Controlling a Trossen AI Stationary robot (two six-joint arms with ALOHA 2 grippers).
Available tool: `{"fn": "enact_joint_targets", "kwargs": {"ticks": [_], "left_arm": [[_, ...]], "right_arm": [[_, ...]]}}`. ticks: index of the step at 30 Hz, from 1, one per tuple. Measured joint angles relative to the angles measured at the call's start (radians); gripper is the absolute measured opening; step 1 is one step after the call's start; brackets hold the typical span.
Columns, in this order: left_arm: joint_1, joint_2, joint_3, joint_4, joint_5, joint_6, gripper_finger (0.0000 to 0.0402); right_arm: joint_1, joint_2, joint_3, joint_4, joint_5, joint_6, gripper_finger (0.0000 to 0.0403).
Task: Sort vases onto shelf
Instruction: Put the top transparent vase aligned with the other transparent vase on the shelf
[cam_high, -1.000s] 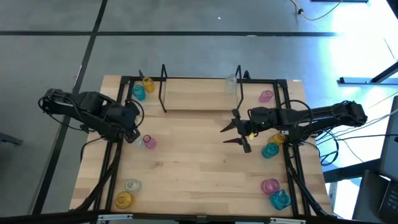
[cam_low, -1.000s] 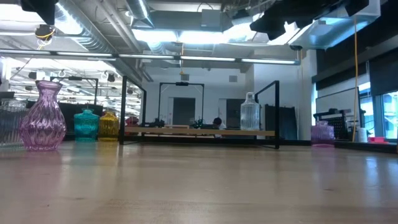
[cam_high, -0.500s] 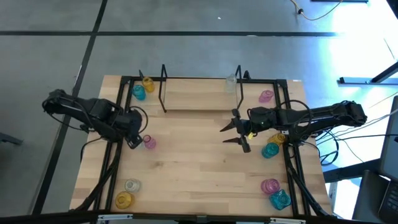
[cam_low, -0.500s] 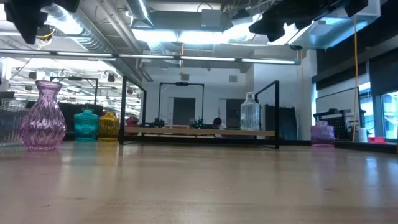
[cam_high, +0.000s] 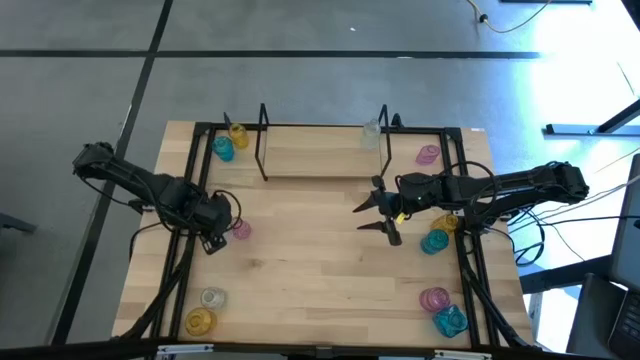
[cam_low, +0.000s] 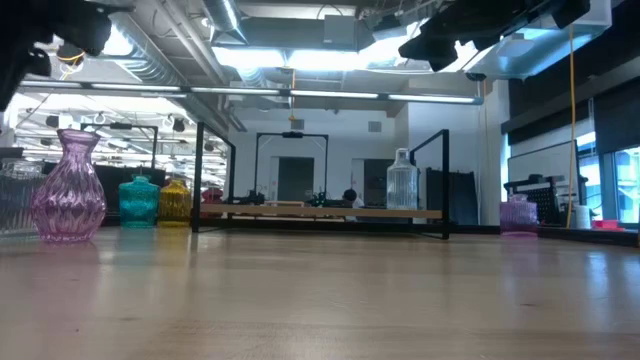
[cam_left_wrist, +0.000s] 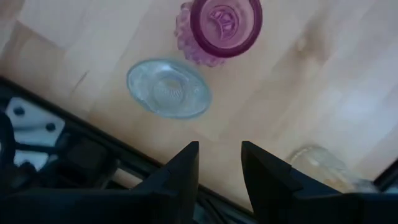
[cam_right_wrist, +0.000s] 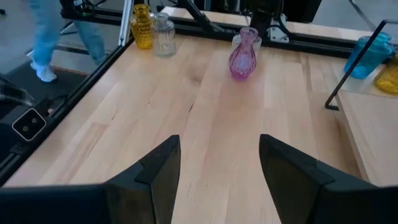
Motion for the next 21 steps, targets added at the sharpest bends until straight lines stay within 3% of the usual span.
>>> {"fn": "enact_joint_targets", "kwargs": {"ticks": [8,21], "left_arm": [[-0.014,0.006,-0.045,0.094,-0.075,0.129,0.0113],[-0.014,0.012,-0.134,0.135,-0.098,0.163,0.0113]], "right_arm": [[0.0,0.001,0.0,-0.001,0.0,-0.002,0.0204],[0.0,0.001,0.0,-0.003,0.0,-0.002,0.0204]]}}
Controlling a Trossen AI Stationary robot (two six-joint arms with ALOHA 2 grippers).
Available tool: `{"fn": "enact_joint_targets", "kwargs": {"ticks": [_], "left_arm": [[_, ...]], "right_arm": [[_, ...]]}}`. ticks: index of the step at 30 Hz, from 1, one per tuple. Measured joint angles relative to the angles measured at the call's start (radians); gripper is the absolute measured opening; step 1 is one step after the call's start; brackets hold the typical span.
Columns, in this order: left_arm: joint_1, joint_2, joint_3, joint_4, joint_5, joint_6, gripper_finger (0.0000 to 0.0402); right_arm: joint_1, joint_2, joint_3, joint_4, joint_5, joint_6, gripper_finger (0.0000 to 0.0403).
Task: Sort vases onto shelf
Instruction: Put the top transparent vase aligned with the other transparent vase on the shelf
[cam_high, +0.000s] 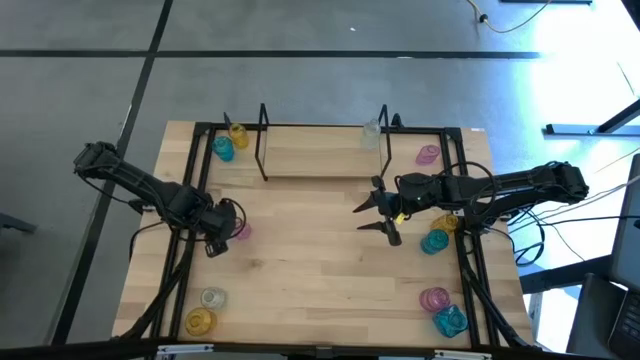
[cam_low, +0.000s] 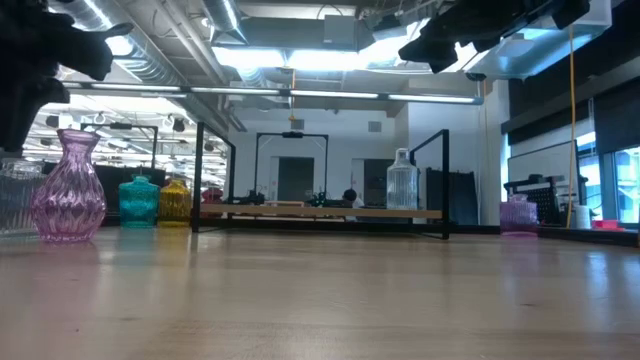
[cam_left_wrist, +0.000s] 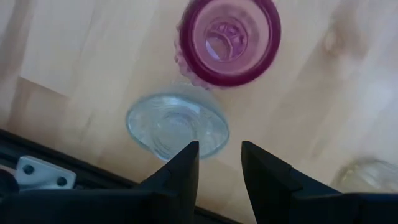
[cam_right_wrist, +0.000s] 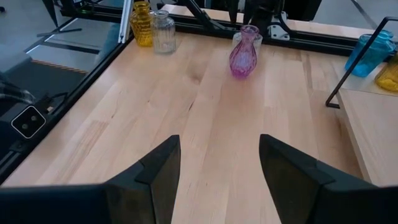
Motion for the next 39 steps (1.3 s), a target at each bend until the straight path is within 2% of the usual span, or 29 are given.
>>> {"fn": "enact_joint_targets", "kwargs": {"ticks": [5,22,26,33,39], "left_arm": [[0.0,0.0,0.0,-0.001,-0.056,0.034,0.0113],[0.001,0.0,-0.077,0.04,-0.048,0.048,0.0111],[0.001,0.0,-0.077,0.039,-0.048,0.048,0.0089],[0.001,-0.002,-0.076,0.039,-0.049,0.057,0.002],[0.001,-0.002,-0.076,0.039,-0.049,0.074,0.0016]], "right_arm": [[0.0,0.0,0.0,0.0,0.0,0.0,0.0204],[0.0,-0.001,0.0,-0.013,0.0,-0.012,0.0204],[0.0,-0.001,0.0,-0.011,0.001,-0.017,0.0204],[0.0,-0.001,0.0,-0.015,0.0,-0.017,0.0204],[0.0,-0.001,0.0,-0.015,0.0,-0.017,0.0204]]}}
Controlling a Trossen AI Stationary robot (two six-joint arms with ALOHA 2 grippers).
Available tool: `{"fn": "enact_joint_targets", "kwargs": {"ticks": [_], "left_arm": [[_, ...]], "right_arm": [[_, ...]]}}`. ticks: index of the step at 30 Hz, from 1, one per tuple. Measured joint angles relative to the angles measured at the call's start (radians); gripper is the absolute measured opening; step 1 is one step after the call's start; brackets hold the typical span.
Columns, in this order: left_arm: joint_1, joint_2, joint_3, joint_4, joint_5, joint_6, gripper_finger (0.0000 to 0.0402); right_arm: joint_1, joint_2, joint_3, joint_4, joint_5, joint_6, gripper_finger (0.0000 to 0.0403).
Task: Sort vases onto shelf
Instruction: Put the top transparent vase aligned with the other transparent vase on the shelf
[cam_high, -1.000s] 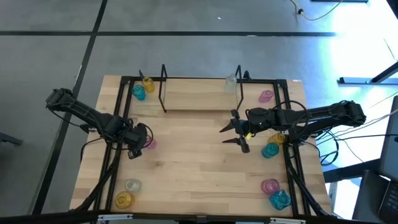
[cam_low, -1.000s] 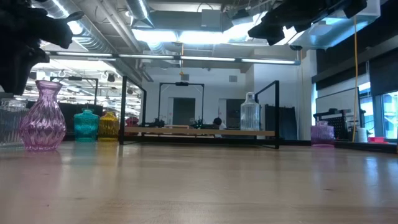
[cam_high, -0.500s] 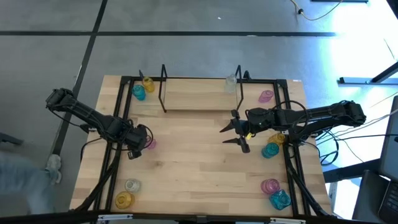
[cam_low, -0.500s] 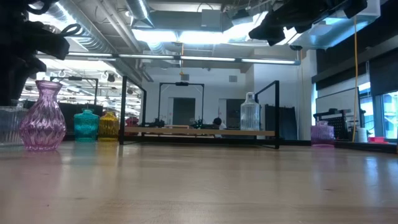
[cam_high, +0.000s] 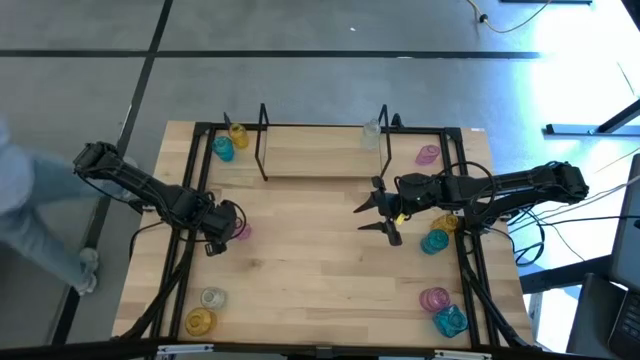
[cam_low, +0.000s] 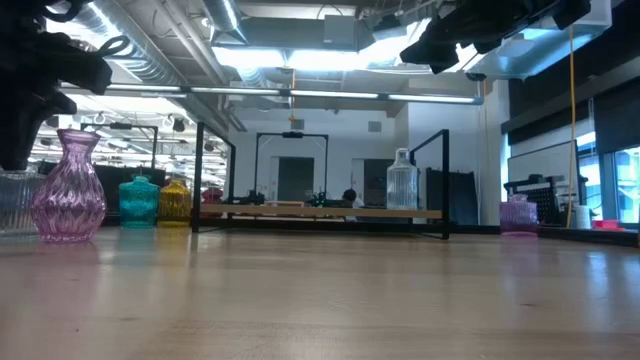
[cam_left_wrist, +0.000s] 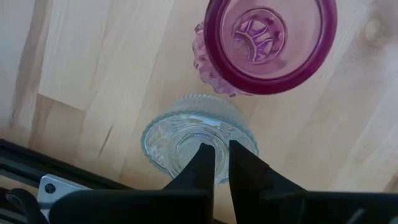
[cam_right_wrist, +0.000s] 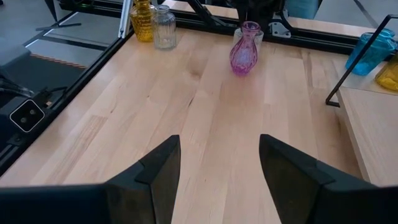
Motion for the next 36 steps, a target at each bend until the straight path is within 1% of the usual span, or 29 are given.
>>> {"fn": "enact_joint_targets", "kwargs": {"ticks": [3,8,16,22,25,27,31,36], "left_arm": [[0.0,0.002,0.015,-0.024,0.001,0.0,0.0017],[0.0,0.002,0.106,-0.11,-0.042,-0.001,0.0018],[0.0,0.002,0.258,-0.246,-0.169,-0.001,0.0019],[0.025,0.001,0.328,-0.277,-0.294,0.001,0.0019],[0.059,0.001,0.36,-0.239,-0.344,0.037,0.0019],[0.082,0.001,0.37,-0.163,-0.35,0.1,0.0019],[0.124,0.009,0.371,-0.008,-0.347,0.225,0.0019],[0.163,0.091,0.371,0.181,-0.304,0.346,0.0019]], "right_arm": [[0.0,0.0,0.0,0.0,0.0,0.0,0.0204],[0.0,0.0,0.0,0.0,0.0,0.0,0.0204],[0.0,0.0,0.0,0.0,0.0,0.0,0.0204],[0.0,0.002,0.0,0.001,0.0,0.0,0.0204],[0.0,0.014,0.0,0.002,0.0,0.0,0.0204],[0.0,0.027,0.0,0.004,0.0,0.0,0.0204],[0.0,0.048,0.0,0.025,0.0,0.001,0.0204],[0.0,0.047,0.0,0.022,-0.002,0.013,0.0204]]}}
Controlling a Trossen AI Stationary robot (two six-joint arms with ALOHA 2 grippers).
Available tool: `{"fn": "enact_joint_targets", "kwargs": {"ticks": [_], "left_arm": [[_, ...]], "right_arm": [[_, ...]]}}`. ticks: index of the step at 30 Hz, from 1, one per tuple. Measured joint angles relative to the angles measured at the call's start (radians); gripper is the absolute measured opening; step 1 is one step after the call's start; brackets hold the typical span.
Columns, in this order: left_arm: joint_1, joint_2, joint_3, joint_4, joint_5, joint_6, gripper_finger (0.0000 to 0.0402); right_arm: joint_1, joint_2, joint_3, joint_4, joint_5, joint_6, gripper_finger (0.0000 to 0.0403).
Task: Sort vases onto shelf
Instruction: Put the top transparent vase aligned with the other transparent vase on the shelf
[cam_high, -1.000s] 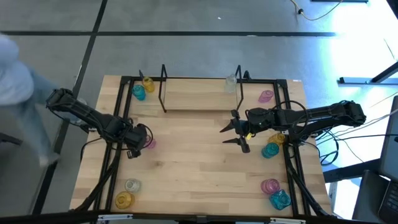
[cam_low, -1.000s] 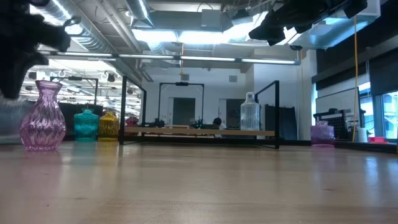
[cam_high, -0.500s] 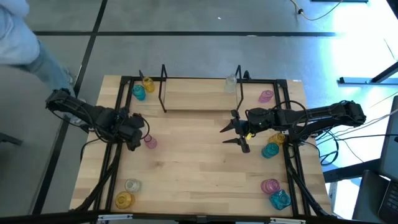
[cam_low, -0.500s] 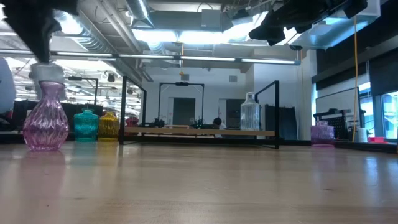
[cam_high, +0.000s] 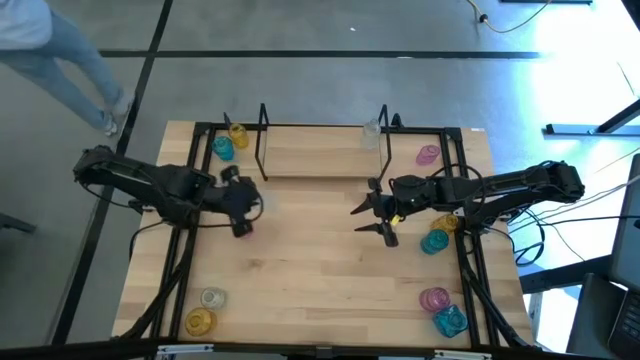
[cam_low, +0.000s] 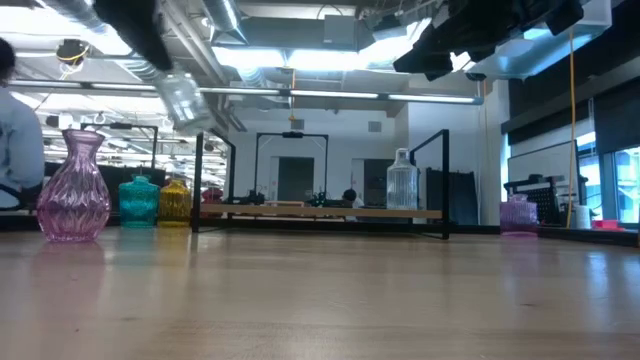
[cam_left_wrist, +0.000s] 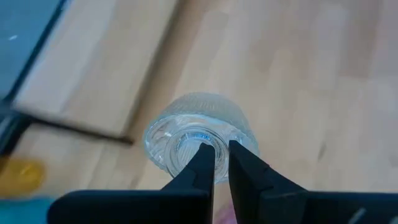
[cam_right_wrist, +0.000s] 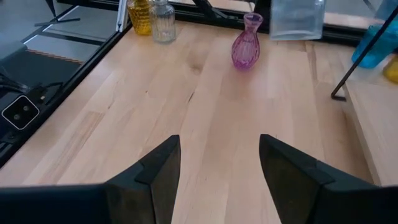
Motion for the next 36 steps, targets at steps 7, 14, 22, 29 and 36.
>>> {"fn": "enact_joint_targets", "kwargs": {"ticks": [7,14,22,29,36], "left_arm": [[0.066,0.174,0.021,0.18,0.123,0.099,0.0019],[0.106,0.387,0.175,0.177,0.195,0.124,0.0019],[0.117,0.624,0.377,0.165,0.28,0.163,0.0019],[0.115,0.781,0.482,0.146,0.329,0.172,0.0019],[0.096,0.844,0.493,0.147,0.335,0.174,0.0031]], "right_arm": [[0.021,-0.031,0.001,-0.114,-0.071,0.105,0.0204],[0.135,-0.038,0.001,-0.201,0.092,0.121,0.0204],[0.178,-0.032,0.001,-0.223,0.141,0.134,0.0204],[0.177,-0.032,0.0,-0.258,0.175,0.139,0.0204],[0.177,-0.032,0.0,-0.252,0.176,0.139,0.0204]]}}
